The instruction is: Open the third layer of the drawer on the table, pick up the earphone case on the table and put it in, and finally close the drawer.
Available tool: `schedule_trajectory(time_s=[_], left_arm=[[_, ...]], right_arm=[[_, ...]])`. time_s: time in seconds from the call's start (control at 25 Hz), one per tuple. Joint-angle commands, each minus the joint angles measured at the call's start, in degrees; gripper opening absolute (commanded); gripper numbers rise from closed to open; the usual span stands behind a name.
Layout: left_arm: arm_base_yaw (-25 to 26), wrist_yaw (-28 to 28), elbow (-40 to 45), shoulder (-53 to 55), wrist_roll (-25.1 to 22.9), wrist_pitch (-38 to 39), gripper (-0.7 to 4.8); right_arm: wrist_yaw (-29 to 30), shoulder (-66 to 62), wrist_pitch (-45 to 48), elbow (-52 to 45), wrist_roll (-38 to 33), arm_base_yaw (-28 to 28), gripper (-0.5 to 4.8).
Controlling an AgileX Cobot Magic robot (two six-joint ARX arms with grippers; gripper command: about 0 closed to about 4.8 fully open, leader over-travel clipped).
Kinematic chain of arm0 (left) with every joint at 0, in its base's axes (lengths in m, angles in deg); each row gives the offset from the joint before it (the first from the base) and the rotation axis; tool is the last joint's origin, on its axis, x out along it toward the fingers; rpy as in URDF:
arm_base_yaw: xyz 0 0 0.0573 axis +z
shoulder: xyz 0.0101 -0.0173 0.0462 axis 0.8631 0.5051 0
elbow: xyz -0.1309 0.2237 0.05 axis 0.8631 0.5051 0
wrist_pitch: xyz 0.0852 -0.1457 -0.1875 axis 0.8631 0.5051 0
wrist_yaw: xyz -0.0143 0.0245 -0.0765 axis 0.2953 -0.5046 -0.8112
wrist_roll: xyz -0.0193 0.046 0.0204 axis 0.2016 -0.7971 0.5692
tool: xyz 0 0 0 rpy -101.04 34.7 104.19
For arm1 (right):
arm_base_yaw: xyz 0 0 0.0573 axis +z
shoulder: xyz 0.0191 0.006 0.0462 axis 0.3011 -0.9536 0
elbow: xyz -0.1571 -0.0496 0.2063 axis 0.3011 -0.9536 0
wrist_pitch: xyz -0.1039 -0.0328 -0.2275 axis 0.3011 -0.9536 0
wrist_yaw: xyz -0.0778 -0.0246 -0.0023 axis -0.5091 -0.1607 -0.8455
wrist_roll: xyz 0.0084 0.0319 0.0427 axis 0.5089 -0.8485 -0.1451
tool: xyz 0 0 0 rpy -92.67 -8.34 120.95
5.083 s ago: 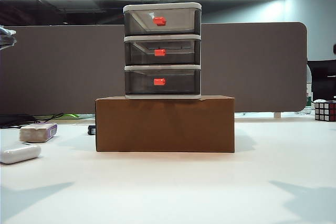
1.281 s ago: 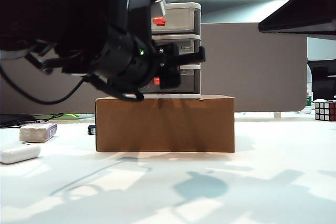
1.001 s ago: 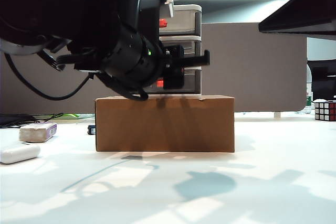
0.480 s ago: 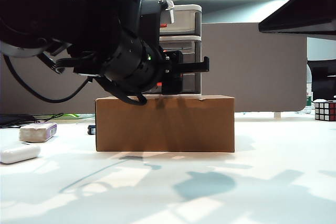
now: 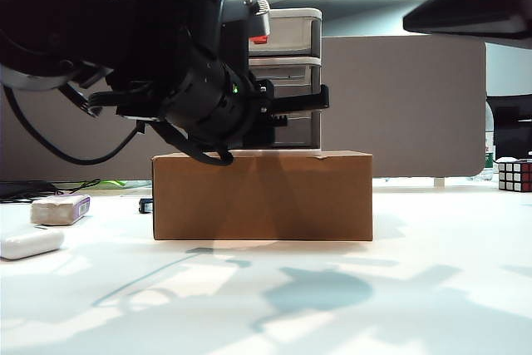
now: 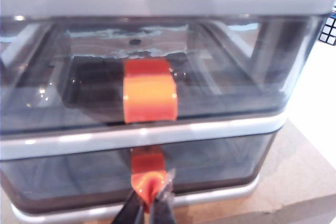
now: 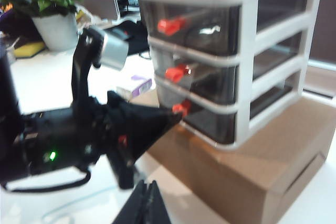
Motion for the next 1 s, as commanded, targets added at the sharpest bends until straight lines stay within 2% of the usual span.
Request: schedule_trajectory(time_s=[0.04, 0.28, 0.36, 0.48, 0.6, 0.84, 1.0], left_arm=[[0.09, -0.24, -0.02, -0.13, 1.44, -0.22, -0.06], [0.09, -0.31, -0.02, -0.13, 1.51, -0.13, -0.06], [0.09, -0.35, -0.02, -0.13, 1.51, -0.13, -0.06], [0.09, -0.31, 0.0, -0.13, 1.57, -0.2, -0.06], [0.07, -0.37, 0.0, -0.13, 2.36, -0.28, -0.06], [-0.44, -0.13, 0.81, -0.22, 2.6, -0.7, -0.06], [-2.4, 1.33, 3.63, -0.55, 4.2, -2.56, -0.06]], right_arm=[[-0.04, -8.33, 7.96, 3.85, 0.07, 0.04, -0.05], [6.21, -26.64, 9.81, 17.03, -0.48, -0.04, -0.05], [9.99, -33.11, 8.09, 23.32, -0.76, -0.04, -0.05], [11.17, -40.17, 2.91, 31.39, -1.86, -0.04, -0.06], [11.1, -42.38, 2.01, 34.27, -1.84, -0.04, -0.05], [3.89, -42.6, 1.81, 34.56, -1.81, -0.04, -0.05], [2.43, -42.6, 1.27, 34.56, -1.81, -0.04, -0.05]])
